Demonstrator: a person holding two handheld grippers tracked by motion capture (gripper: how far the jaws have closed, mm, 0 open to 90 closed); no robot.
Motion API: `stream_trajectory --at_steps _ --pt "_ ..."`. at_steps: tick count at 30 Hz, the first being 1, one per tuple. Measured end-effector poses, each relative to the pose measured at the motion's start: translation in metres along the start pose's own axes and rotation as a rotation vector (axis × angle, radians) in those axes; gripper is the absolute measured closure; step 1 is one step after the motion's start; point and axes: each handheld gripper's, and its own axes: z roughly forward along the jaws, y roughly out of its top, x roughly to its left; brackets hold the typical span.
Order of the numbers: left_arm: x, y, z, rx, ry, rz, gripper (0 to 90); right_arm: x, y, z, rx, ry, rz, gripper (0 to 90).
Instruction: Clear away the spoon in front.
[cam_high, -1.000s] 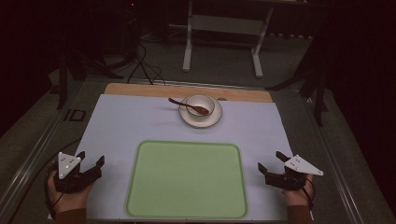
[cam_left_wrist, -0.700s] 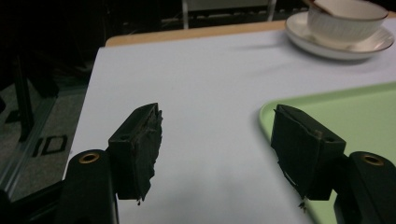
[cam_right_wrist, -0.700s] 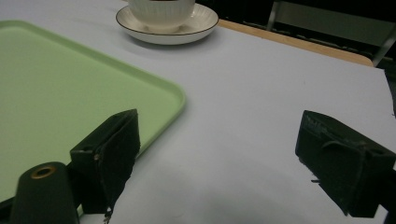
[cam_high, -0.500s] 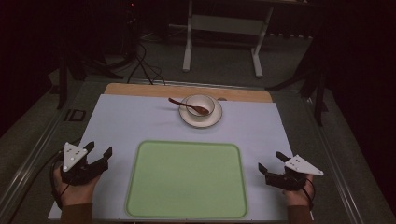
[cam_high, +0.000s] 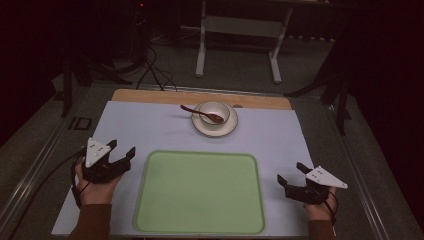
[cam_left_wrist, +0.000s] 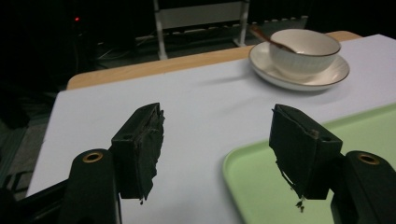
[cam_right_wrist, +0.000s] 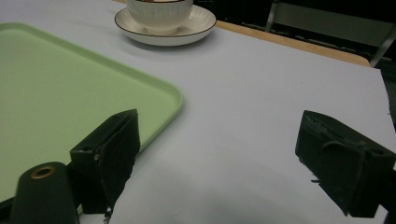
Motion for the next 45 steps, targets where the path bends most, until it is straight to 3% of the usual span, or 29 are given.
stream_trajectory --at_steps 9,19,22,30,45 --pt "-0.013 0.016 0.026 0.002 -0.042 -0.012 34.2 -0.001 0.0 0.0 0.002 0.003 0.006 13.6" --pt "-0.016 0.039 0.046 -0.009 -0.059 -0.03 32.6 -0.001 0.0 0.0 0.002 0.004 0.008 13.6" --pt "-0.018 0.045 0.055 0.011 -0.078 -0.029 31.4 -0.001 0.0 0.0 0.002 0.004 0.007 13.7" --pt "-0.028 0.053 0.077 0.031 -0.076 0.001 28.9 0.0 0.0 0.001 0.003 0.011 0.004 13.6" --pt "-0.042 0.063 0.108 0.019 -0.097 0.0 28.6 0.0 0.0 0.002 0.004 0.019 0.005 13.7"
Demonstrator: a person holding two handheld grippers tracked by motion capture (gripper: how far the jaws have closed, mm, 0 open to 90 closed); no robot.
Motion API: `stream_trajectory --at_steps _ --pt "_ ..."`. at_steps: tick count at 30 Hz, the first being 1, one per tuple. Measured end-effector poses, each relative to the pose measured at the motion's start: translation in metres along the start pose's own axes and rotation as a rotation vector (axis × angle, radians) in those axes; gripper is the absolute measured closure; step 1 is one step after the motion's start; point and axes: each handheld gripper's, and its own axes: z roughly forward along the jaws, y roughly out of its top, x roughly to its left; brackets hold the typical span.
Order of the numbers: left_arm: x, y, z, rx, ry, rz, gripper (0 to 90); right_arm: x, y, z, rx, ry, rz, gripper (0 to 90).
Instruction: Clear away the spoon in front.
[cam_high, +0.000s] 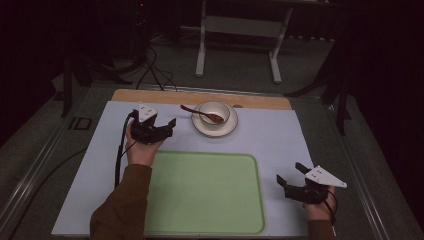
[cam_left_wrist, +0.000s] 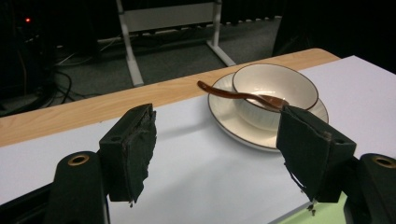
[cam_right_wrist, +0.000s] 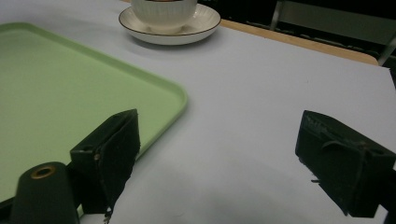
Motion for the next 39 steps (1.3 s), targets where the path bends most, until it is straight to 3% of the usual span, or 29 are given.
stream_trajectory --at_steps 9,30,39 --pt "-0.002 0.003 0.016 -0.011 -0.016 -0.006 27.7 0.0 0.0 0.001 0.002 0.003 0.004 13.6" --pt "0.001 0.012 0.056 0.024 -0.009 -0.024 26.5 0.001 0.0 0.003 0.008 0.01 0.001 13.6" --pt "0.0 0.013 0.088 0.065 -0.01 -0.041 27.2 0.0 0.0 0.002 0.005 0.011 0.011 13.7"
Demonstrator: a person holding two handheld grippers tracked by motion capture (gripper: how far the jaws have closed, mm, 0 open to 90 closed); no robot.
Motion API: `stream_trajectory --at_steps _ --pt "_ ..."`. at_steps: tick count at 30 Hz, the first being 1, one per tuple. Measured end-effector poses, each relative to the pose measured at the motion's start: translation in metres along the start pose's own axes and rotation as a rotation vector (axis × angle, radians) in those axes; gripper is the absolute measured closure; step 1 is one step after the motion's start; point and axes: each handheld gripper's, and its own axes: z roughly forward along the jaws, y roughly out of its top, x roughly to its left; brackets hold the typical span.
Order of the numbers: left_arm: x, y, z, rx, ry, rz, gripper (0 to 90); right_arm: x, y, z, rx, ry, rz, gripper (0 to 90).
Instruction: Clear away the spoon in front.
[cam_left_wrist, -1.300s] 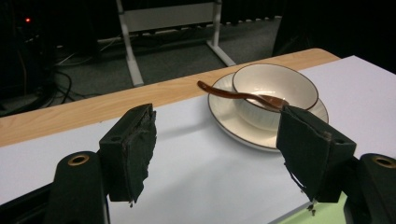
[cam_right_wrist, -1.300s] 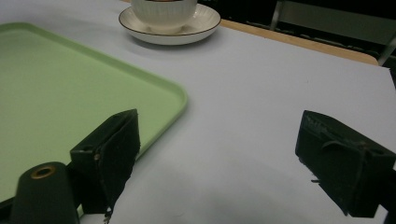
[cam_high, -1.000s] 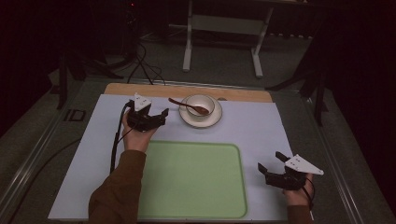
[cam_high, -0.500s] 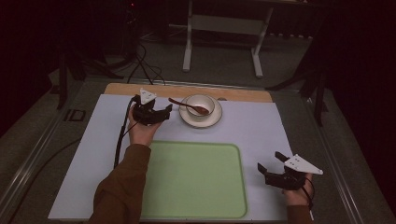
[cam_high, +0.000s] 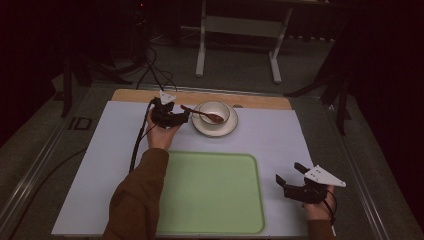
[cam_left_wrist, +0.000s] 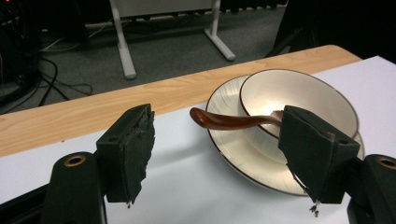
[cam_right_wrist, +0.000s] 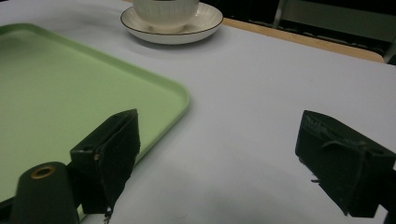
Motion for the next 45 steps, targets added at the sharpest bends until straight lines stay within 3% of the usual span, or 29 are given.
stream_trajectory --at_steps 7,11,14,15,16,21,26,31,36,45 --pt "0.003 0.005 0.021 0.021 0.001 -0.03 28.9 -0.002 0.0 -0.001 -0.005 -0.002 0.005 13.7" --pt "0.006 0.005 0.033 0.06 -0.007 -0.039 31.3 -0.002 0.0 -0.001 -0.009 -0.001 0.011 13.7" --pt "0.008 0.004 0.038 0.067 -0.015 -0.059 34.1 -0.003 0.0 -0.002 -0.01 -0.001 0.011 13.6" --pt "0.009 0.003 0.04 0.065 -0.028 -0.092 35.7 -0.003 0.0 -0.002 -0.01 0.0 0.012 13.7" --pt "0.01 0.003 0.04 0.067 -0.033 -0.094 37.3 -0.003 0.0 -0.002 -0.011 -0.001 0.013 13.7" --pt "0.005 -0.001 0.04 0.104 -0.066 -0.048 48.8 -0.003 0.0 -0.002 -0.012 -0.001 0.016 13.7" --pt "0.002 -0.002 0.038 0.11 -0.09 -0.033 56.9 -0.003 0.0 -0.002 -0.01 -0.003 0.013 13.7" --pt "0.0 0.001 0.033 0.081 -0.112 -0.02 63.8 -0.003 0.0 -0.002 -0.009 -0.003 0.014 13.7" --pt "0.0 0.001 0.031 0.065 -0.124 -0.03 64.2 -0.003 0.0 -0.002 -0.009 -0.004 0.014 13.7" --pt "-0.011 0.002 0.017 0.004 -0.157 -0.004 69.4 -0.003 0.0 -0.001 -0.003 -0.005 0.011 13.7"
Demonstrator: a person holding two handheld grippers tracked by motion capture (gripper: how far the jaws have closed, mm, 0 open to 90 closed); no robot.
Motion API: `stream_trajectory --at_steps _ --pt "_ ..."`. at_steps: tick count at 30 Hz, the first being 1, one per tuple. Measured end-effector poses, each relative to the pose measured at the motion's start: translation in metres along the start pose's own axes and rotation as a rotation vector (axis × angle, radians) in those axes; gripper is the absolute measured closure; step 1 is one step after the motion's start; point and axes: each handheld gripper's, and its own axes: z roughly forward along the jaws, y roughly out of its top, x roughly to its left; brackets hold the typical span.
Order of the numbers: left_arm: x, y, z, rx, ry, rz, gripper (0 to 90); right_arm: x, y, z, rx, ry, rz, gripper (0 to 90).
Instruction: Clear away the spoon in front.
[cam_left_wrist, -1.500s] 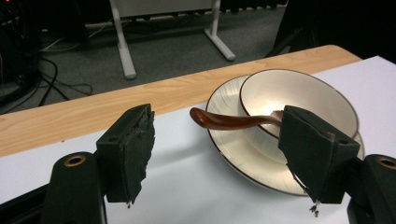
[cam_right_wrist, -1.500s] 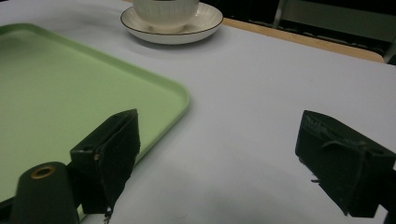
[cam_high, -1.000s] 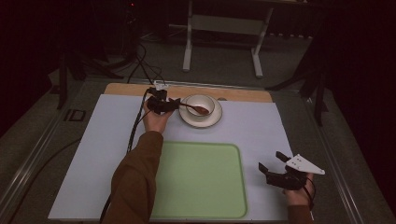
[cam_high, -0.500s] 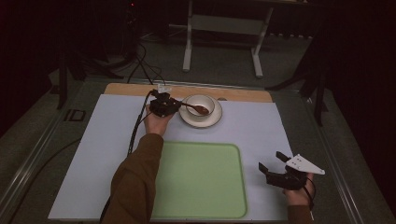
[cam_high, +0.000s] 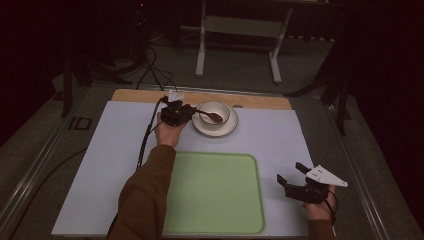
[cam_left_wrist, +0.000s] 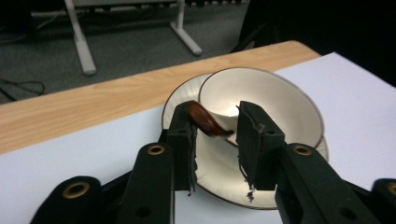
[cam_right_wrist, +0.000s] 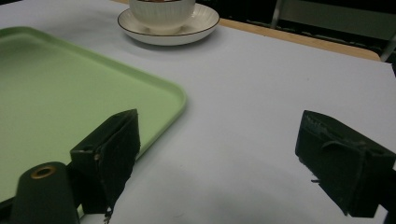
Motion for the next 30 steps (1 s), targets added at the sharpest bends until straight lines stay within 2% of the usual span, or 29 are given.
stream_trajectory --at_steps 3,10,17,21,30 --pt "-0.003 -0.003 -0.003 -0.007 -0.002 0.006 72.1 0.0 0.0 0.0 0.001 0.0 -0.002 13.7" --pt "-0.006 -0.012 -0.009 0.019 -0.018 0.03 79.2 0.0 0.0 0.001 0.006 -0.001 -0.003 13.7" --pt "-0.015 -0.016 -0.012 0.079 -0.011 0.1 81.2 0.001 0.0 0.001 0.009 0.001 -0.006 13.8" --pt "-0.019 -0.017 -0.012 0.1 -0.01 0.117 82.3 0.001 0.0 0.001 0.011 0.002 -0.008 13.8" --pt "-0.023 -0.013 -0.017 0.066 0.004 0.113 83.9 0.002 0.0 0.002 0.012 0.004 -0.012 13.8"
